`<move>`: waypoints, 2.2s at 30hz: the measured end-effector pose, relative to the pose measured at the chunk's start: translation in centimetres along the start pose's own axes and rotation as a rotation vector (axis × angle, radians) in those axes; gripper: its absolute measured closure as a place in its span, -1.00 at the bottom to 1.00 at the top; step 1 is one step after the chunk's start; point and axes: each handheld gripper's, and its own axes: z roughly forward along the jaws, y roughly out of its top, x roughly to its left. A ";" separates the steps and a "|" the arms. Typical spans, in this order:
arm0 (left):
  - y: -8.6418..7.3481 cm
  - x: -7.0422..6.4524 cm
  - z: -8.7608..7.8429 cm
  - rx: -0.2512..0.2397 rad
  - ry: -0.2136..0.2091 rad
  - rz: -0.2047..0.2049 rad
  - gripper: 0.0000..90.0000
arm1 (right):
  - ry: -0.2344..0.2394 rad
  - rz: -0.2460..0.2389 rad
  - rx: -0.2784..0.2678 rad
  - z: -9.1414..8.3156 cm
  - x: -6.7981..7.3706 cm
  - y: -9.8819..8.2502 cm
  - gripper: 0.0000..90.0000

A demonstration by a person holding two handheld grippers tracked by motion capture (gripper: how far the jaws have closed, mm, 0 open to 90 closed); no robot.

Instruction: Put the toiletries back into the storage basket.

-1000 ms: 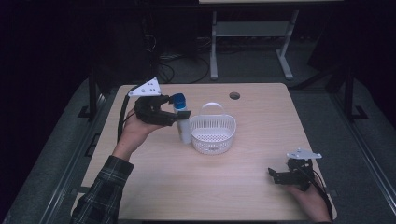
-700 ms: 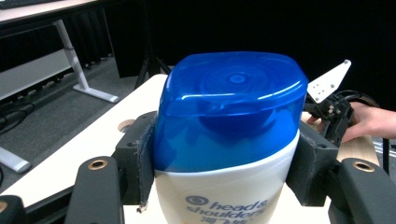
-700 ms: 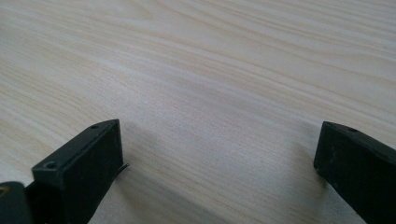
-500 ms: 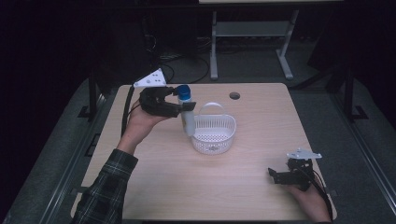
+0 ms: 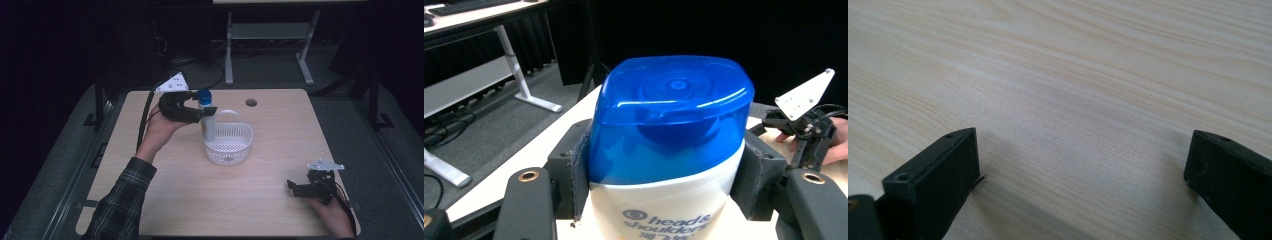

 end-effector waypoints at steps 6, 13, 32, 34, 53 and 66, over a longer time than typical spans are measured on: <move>-0.2 -0.1 0.6 0.001 0.006 0.004 -0.21 | 0.000 0.000 0.000 0.0 0.0 0.0 -0.98; -0.9 0.0 1.3 0.013 0.024 0.005 -0.22 | 0.000 0.000 0.000 0.0 0.0 0.0 -0.98; -2.9 -0.2 2.8 0.023 0.015 -0.009 -0.22 | 0.002 0.000 0.001 0.0 0.0 0.0 -0.98; -3.2 -0.2 2.9 0.028 0.017 -0.007 -0.22 | 0.001 -0.001 0.000 0.0 0.0 0.0 -0.98; -5.0 -0.8 4.2 0.068 0.013 -0.006 -0.22 | -0.001 -0.001 0.000 0.0 0.0 0.0 -0.98; -6.4 -1.0 4.8 0.090 0.025 -0.007 -0.22 | -0.001 0.000 0.000 0.0 0.0 0.0 -0.98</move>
